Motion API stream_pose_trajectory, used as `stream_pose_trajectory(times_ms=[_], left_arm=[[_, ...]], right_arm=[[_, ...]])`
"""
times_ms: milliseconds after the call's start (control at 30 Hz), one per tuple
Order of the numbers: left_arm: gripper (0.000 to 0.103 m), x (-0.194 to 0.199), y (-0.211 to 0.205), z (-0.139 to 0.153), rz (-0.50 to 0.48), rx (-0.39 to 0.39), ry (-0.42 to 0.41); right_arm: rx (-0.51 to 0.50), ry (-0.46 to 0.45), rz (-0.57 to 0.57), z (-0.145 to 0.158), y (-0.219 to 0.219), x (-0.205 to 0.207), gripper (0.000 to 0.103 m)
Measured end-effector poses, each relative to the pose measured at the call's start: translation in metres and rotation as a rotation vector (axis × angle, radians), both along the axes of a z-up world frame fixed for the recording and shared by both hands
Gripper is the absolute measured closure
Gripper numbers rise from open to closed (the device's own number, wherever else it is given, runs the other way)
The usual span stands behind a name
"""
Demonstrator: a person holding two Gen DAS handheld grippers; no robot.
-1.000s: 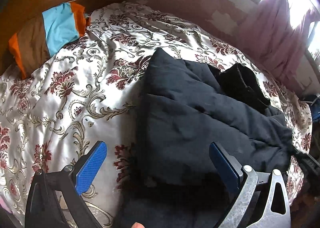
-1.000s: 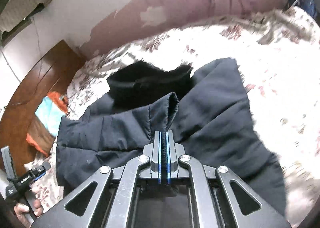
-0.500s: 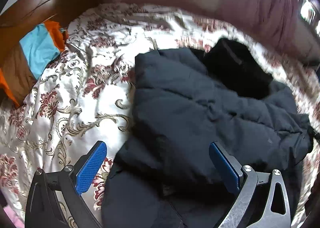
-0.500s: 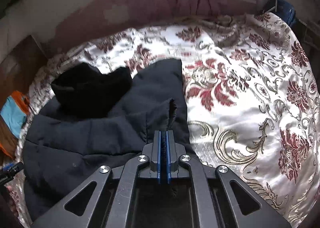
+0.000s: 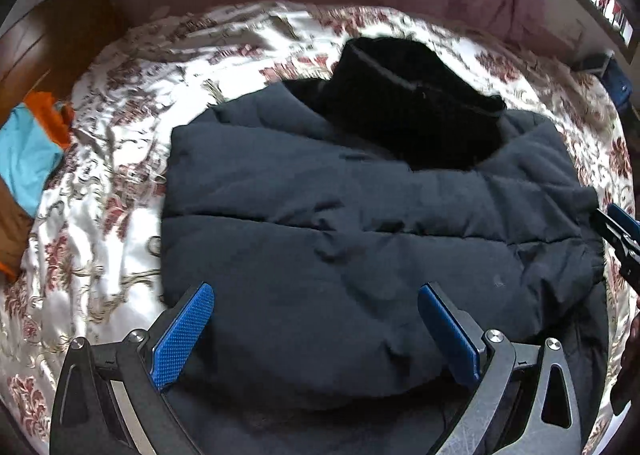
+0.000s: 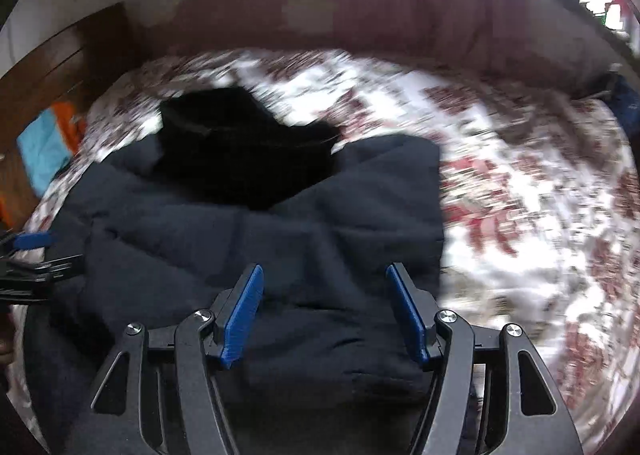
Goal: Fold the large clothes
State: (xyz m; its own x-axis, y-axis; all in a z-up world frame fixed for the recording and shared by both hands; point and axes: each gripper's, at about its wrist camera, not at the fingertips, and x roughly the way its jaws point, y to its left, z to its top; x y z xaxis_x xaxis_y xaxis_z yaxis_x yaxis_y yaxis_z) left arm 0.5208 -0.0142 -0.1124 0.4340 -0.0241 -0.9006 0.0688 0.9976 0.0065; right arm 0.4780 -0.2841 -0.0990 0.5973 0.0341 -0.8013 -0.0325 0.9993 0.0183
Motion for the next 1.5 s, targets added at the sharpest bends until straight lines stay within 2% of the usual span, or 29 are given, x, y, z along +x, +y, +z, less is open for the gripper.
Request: stream_pose_trajectory(times_ms=[67,133,233,333,533,833,967,1100,1167,1300,1400,1500], left_arm=[[0.001,0.004,-0.005,-0.012,-0.006,0.028,0.029],[0.001,0.006,-0.012,-0.022,-0.026,0.092,0.049],[0.000,0.004,-0.021,-0.029,-0.054,0.161,0.051],[0.000,0.004,-0.027,-0.038,-0.076,0.215,0.060],[0.000,0.010,-0.033,-0.052,-0.078,0.257,0.081],[0.000,0.013,-0.038,-0.067,-0.070,0.285,0.050],[0.000,0.014,-0.029,-0.056,-0.051,0.216,0.038],[0.000,0.012,-0.008,-0.030,-0.033,0.020,-0.026],[0.000,0.017,0.002,-0.016,-0.021,-0.038,-0.073],[0.000,0.051,0.013,0.006,0.010,-0.164,-0.131],[0.000,0.088,0.004,0.009,-0.015,-0.200,-0.116],[0.000,0.123,-0.003,0.012,-0.040,-0.198,-0.134]], right_arm=[[0.023,0.044,0.071,-0.014,0.012,0.007,0.045],[0.034,0.083,0.124,-0.026,0.021,0.010,0.045],[0.064,0.158,0.183,-0.048,0.031,0.015,0.045],[0.018,0.207,0.204,-0.068,0.037,0.015,0.045],[-0.010,0.184,0.226,-0.084,0.040,0.009,0.044],[-0.044,0.141,0.236,-0.091,0.045,0.004,0.043],[0.097,0.151,0.209,-0.070,0.028,0.007,0.043],[0.161,0.077,0.179,-0.034,0.009,0.014,0.042],[0.183,0.030,0.163,-0.016,-0.002,0.025,0.036],[0.224,0.043,0.148,-0.005,-0.011,0.071,0.036],[0.348,0.082,0.092,-0.004,-0.022,0.103,0.036],[0.418,0.111,0.016,-0.009,-0.032,0.127,0.036]])
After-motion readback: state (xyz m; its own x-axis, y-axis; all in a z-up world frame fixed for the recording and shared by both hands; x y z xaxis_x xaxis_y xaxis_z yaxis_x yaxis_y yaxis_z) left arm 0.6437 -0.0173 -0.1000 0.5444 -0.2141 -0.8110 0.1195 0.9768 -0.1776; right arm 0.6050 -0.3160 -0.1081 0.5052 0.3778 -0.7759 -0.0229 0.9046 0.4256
